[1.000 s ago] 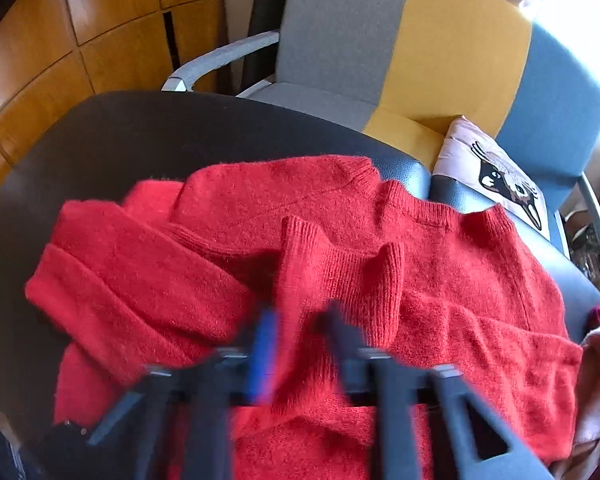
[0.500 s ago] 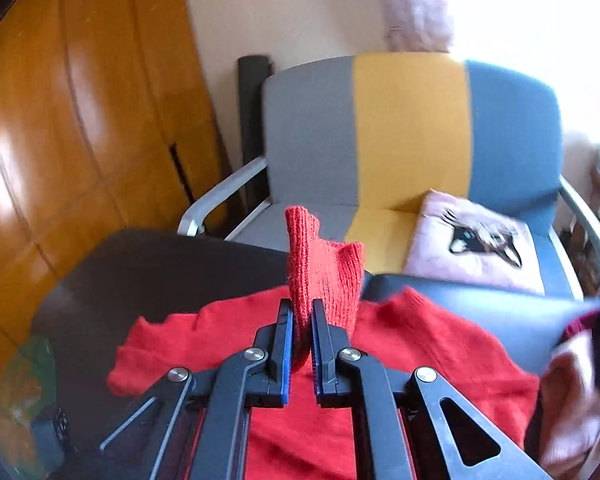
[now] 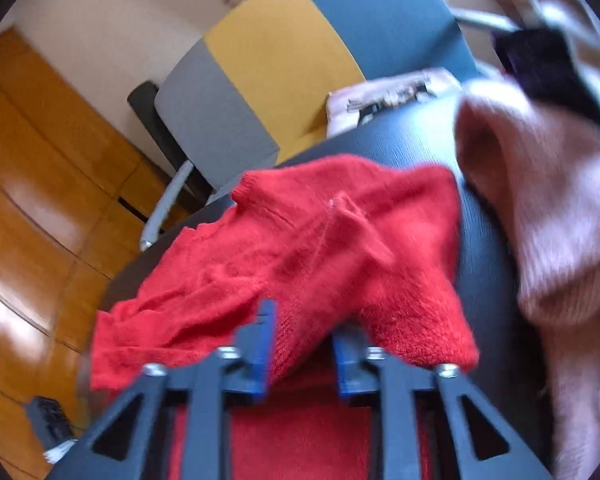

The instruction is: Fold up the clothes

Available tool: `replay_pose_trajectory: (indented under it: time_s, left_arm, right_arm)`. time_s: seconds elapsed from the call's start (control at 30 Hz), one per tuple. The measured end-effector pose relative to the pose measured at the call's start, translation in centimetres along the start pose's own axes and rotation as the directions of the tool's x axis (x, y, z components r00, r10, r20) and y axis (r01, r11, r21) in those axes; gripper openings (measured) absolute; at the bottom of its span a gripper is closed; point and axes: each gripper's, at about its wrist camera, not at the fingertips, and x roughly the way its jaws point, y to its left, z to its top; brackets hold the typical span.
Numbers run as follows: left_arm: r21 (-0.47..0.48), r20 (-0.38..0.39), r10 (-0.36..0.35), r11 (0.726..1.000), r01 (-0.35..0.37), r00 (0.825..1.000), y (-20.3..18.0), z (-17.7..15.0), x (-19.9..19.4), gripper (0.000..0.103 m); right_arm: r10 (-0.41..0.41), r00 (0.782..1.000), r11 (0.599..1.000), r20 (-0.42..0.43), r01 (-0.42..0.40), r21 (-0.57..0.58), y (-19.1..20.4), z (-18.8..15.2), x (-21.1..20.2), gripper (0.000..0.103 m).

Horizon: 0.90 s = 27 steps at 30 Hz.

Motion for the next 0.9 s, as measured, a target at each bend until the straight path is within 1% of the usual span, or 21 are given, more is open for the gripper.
replay_pose_trajectory:
  time_s: [0.07,0.17,0.23,0.27,0.3,0.33,0.4,0.47,0.53,0.57,0.63,0.67,0.7,0.73,0.77,0.8,0.83,0.87,0.9]
  left_arm:
    - [-0.001,0.0,0.0,1.0,0.0,1.0,-0.2,0.1,0.1,0.027]
    - [-0.005,-0.009,0.007,1.0,-0.008,1.0,-0.5,0.2,0.0,0.027]
    - [-0.027,-0.05,-0.002,1.0,0.001,0.999,-0.6,0.5,-0.7,0.027]
    - [-0.042,-0.075,-0.013,0.999,0.009,0.997,-0.7,0.6,-1.1,0.027]
    - [-0.051,-0.072,-0.017,0.999,0.013,0.997,-0.6,1.1,-1.8,0.027]
    - [-0.053,-0.044,-0.015,0.999,0.012,0.999,-0.2,1.9,-2.8,0.027]
    - [-0.056,0.013,-0.01,0.998,0.01,1.0,0.6,3.6,-4.7,0.027]
    - [-0.046,0.063,0.008,0.999,-0.005,0.998,1.2,5.8,-6.4,0.027]
    - [0.022,0.084,0.05,0.998,-0.052,0.995,1.2,8.7,-6.4,0.029]
    - [0.055,0.072,0.067,0.996,-0.071,0.995,1.0,10.0,-5.7,0.029]
    - [0.101,-0.002,0.095,0.99,-0.094,0.995,0.9,12.5,-3.2,0.03]
    - [0.076,-0.06,0.089,0.994,-0.084,0.994,1.6,13.5,-1.6,0.031]
    - [0.03,-0.12,0.067,0.998,-0.064,0.991,2.5,14.4,0.1,0.031]
    - [-0.024,-0.163,0.037,0.999,-0.041,0.986,3.5,15.0,1.4,0.031]
    - [-0.086,-0.188,-0.001,0.996,-0.016,0.982,4.6,15.4,2.4,0.031]
    - [-0.124,-0.206,-0.066,0.991,0.041,0.976,5.7,15.6,3.2,0.031]
    - [-0.171,-0.219,-0.138,0.98,0.101,0.966,6.9,15.7,3.9,0.031]
    - [-0.249,-0.223,-0.184,0.96,0.126,0.957,8.0,15.9,4.8,0.031]
    - [-0.304,-0.221,-0.215,0.942,0.142,0.951,8.8,15.9,5.4,0.031]
  right_arm:
    - [0.023,1.0,0.999,0.005,-0.023,0.023,-0.1,0.1,-0.1,0.039]
    - [0.016,1.0,1.0,0.003,-0.016,0.01,0.4,0.5,0.2,0.04]
    - [0.002,1.0,1.0,-0.006,-0.002,0.0,0.7,0.7,0.5,0.04]
    - [-0.009,1.0,1.0,-0.012,0.009,-0.009,0.8,0.8,0.7,0.038]
    - [-0.023,1.0,1.0,-0.018,0.023,-0.019,0.8,0.9,0.8,0.032]
    - [-0.038,0.999,0.999,-0.024,0.037,-0.031,0.7,1.0,0.8,0.029]
    - [-0.063,0.998,0.996,-0.031,0.061,-0.058,0.2,0.9,0.9,0.015]
    - [-0.073,0.997,0.994,-0.023,0.071,-0.087,-0.2,0.6,0.9,0.011]
    - [-0.074,0.997,0.99,-0.006,0.073,-0.118,-0.2,0.2,0.8,0.011]
    - [-0.074,0.997,0.989,-0.001,0.073,-0.127,-0.2,0.0,0.9,0.011]
    - [-0.063,0.998,0.99,0.002,0.063,-0.123,-0.4,-0.1,0.9,0.011]
    - [-0.053,0.999,0.992,0.003,0.053,-0.115,-0.7,-0.1,0.9,0.01]
    - [-0.042,0.999,0.993,0.004,0.042,-0.106,-0.9,-0.1,0.9,0.01]
    - [-0.033,0.999,0.994,0.004,0.033,-0.099,-1.1,-0.1,0.9,0.01]
    - [-0.026,1.0,0.995,0.004,0.026,-0.094,-1.2,0.0,0.9,0.01]
    - [-0.02,1.0,0.996,0.004,0.02,-0.091,-1.3,0.0,0.9,0.01]
    - [-0.015,1.0,0.996,0.004,0.016,-0.088,-1.3,0.0,0.9,0.01]
    - [-0.011,1.0,0.996,0.004,0.011,-0.085,-1.4,0.0,0.9,0.01]
    - [-0.006,1.0,0.997,0.003,0.006,-0.083,-1.4,0.0,0.9,0.01]
